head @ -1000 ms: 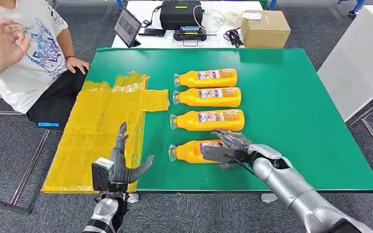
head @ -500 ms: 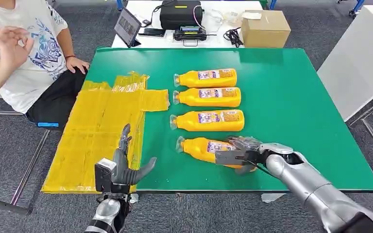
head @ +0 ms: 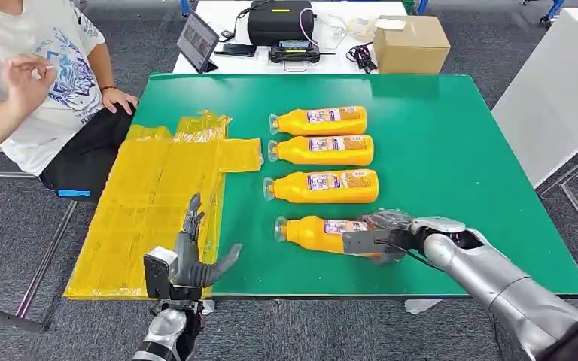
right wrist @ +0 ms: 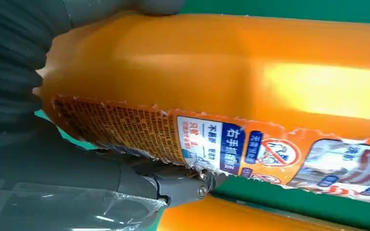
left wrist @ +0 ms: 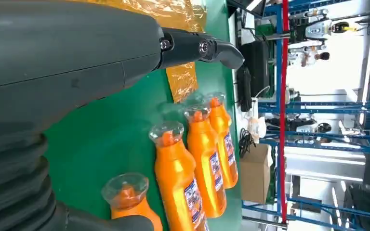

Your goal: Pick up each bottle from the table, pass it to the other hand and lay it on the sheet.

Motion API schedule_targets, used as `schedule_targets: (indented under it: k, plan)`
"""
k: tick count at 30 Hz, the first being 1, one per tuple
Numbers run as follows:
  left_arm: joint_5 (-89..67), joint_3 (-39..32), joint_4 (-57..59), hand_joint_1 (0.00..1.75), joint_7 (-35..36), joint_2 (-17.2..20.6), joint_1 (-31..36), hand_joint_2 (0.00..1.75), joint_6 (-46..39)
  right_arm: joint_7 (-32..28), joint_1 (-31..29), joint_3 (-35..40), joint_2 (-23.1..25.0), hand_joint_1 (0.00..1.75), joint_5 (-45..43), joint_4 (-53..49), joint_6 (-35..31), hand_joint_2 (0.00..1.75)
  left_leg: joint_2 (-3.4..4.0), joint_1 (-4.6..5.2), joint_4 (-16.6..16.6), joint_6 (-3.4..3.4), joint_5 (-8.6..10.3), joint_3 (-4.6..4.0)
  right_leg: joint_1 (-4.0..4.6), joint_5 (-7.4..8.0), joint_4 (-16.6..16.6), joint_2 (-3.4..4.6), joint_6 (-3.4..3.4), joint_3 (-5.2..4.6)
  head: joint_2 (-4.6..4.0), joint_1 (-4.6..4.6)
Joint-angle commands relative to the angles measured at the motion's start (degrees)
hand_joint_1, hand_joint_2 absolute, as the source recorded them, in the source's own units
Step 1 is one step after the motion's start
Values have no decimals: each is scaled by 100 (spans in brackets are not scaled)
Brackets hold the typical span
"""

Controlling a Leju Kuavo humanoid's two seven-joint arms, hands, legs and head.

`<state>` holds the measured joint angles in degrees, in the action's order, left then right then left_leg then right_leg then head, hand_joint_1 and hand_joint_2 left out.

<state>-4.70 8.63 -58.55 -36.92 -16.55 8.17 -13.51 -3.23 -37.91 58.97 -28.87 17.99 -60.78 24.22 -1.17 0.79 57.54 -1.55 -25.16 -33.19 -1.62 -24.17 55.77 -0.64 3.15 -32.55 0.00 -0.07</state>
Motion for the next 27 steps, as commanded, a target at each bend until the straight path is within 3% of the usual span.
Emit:
schedule_targets:
  k: [1,5,7,9,13,15,16,19,27]
  plan:
    - [75,36,219,0,15,40,99,175,58,9,-226,363,-1,175,-131,-24,-254,175,15,-5,3,10,-5,3,6,0,1,12,-12,0,0,-2]
    - [58,46,91,0,-1,28,4,175,53,-455,698,-595,405,175,-167,-248,-1372,175,18,-17,0,16,-9,14,18,0,-10,14,-20,15,0,-2]
    - [24,-3,-78,0,9,20,-103,175,22,-692,1373,-1375,924,175,272,-548,-2217,175,15,-25,-3,19,-10,19,26,1,-18,10,-23,24,0,-2]
    - [-60,-54,-285,0,38,9,-216,175,28,-1358,2029,-2300,1731,175,659,-1124,-2810,175,21,-19,-7,14,-8,13,20,2,-15,19,-16,13,0,0]
    - [-114,-109,-588,0,94,-35,-358,175,4,-1750,2436,-3130,2658,175,1013,-2070,-3435,175,58,-29,1,25,-21,3,30,-2,5,52,-28,-10,0,0]
    - [-21,-229,-847,0,75,-134,-517,175,-202,-1456,2558,-3249,2660,175,1422,-2265,-3545,175,49,-36,7,27,-22,-11,35,-6,10,42,-30,-23,0,-2]
    - [121,-294,-1077,0,68,-182,-648,175,-281,-1369,2733,-3404,2691,175,1971,-2364,-3976,175,25,-29,2,18,-11,-28,28,-4,7,20,-20,-37,0,-4]
    - [331,-300,-1529,0,77,-116,-881,175,-364,-1496,3169,-3641,2859,175,2385,-2656,-4578,175,3,-46,5,14,-14,-23,42,-11,1,0,-19,-20,0,-2]
    - [129,-330,-2042,0,211,31,-1013,175,-650,-1520,3675,-4185,3248,175,2234,-2922,-5183,175,2,-34,2,15,-9,-31,34,-9,-3,-1,-20,-25,0,0]
